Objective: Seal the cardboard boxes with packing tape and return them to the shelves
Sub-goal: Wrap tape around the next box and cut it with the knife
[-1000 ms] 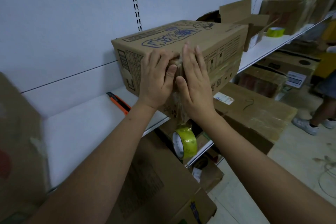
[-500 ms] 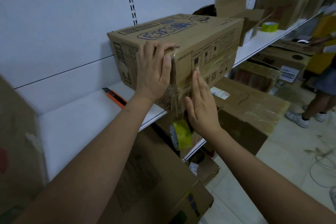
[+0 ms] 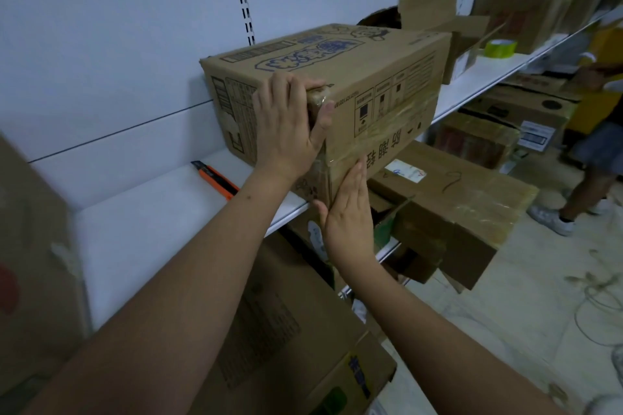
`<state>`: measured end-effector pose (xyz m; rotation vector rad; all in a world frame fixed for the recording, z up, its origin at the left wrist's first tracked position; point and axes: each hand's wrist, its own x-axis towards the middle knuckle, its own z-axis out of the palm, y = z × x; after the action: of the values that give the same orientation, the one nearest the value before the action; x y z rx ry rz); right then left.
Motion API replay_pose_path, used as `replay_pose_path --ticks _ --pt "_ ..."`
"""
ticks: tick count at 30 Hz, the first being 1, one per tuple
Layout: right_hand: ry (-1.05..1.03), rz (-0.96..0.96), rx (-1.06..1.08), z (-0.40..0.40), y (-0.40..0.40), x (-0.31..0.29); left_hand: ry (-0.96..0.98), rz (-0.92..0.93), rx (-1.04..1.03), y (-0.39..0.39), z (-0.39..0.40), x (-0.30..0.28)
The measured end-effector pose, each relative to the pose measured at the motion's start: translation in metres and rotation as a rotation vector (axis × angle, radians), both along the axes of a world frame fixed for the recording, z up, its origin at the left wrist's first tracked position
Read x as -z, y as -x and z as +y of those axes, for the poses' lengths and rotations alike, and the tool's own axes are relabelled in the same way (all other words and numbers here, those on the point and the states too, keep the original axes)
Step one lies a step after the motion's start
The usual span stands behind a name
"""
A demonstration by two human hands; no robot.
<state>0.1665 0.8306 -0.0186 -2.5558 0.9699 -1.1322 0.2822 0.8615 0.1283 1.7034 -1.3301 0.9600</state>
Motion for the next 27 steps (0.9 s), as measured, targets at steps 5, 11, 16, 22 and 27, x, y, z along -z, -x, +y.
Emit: replay_pose_path --ticks 5,11,16,22,27 --pt "-0.548 0.063 0.054 0.014 0.003 0.012 0.009 0.019 -0.006 -0.001 -0.002 0.001" --pt "-0.459 0.491 0.083 -0.013 0.007 -0.02 0.018 0.021 0.01 -0.002 -0.003 0.002" --pt "-0.557 0.284 0.046 -0.032 0.019 -0.036 0.01 0.028 0.02 -0.002 -0.004 0.002" --pt "-0.558 0.333 0.038 -0.04 0.021 -0.05 -0.026 0.076 0.047 -0.003 -0.001 -0.001" --pt "-0.626 0.498 -0.191 -0.046 0.032 -0.07 -0.14 0.13 0.089 -0.003 0.01 -0.009"
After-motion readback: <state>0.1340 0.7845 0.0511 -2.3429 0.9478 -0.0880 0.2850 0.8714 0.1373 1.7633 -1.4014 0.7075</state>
